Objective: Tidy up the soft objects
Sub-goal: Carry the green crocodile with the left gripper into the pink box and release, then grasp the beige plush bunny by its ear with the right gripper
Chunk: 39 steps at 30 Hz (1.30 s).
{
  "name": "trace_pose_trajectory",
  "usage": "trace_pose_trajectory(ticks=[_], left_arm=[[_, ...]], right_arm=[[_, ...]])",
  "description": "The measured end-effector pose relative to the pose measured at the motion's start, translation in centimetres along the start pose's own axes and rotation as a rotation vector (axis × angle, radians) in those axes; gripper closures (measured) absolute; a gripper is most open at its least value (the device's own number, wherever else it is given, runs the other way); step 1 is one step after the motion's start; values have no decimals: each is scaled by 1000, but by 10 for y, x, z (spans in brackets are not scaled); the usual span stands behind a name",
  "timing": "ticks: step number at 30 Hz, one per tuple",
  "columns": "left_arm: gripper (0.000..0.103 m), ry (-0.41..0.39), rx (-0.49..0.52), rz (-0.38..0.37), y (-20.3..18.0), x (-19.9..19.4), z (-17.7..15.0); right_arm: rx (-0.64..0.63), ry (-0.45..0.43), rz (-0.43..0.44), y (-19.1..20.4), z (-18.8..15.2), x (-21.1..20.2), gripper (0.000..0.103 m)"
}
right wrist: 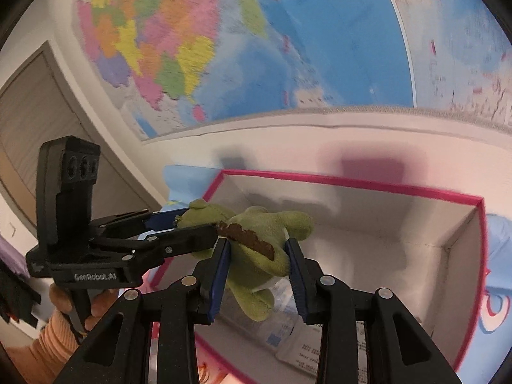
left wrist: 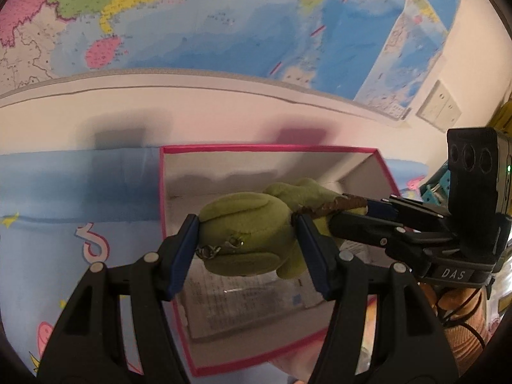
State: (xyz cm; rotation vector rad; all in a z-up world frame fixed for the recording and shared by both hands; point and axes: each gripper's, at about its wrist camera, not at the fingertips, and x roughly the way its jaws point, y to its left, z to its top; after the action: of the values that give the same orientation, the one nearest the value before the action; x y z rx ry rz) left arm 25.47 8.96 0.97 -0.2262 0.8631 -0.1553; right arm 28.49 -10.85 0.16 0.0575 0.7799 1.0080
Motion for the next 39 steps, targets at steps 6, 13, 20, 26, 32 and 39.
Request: trace_pose_trajectory(ticks=[6, 13, 20, 26, 32, 39], left_arm=[[41, -22, 44, 65, -11, 5, 2], [41, -47, 49, 81, -11, -3, -2], [41, -49, 20, 56, -3, -10, -8], [41, -59, -5, 42, 1, -15, -14], [41, -97, -22, 7, -2, -36, -27], [39, -187, 43, -151, -31, -89, -59]], right_arm=[[23, 71, -61, -2, 1, 29, 57], [47, 72, -117, -10, -7, 23, 44], [8, 144, -179, -6, -12, 33, 58], [-25, 185, -192, 7, -2, 57, 77], [-12, 144, -198, 5, -6, 46, 60], [-70, 8, -111, 15, -34, -51, 55]])
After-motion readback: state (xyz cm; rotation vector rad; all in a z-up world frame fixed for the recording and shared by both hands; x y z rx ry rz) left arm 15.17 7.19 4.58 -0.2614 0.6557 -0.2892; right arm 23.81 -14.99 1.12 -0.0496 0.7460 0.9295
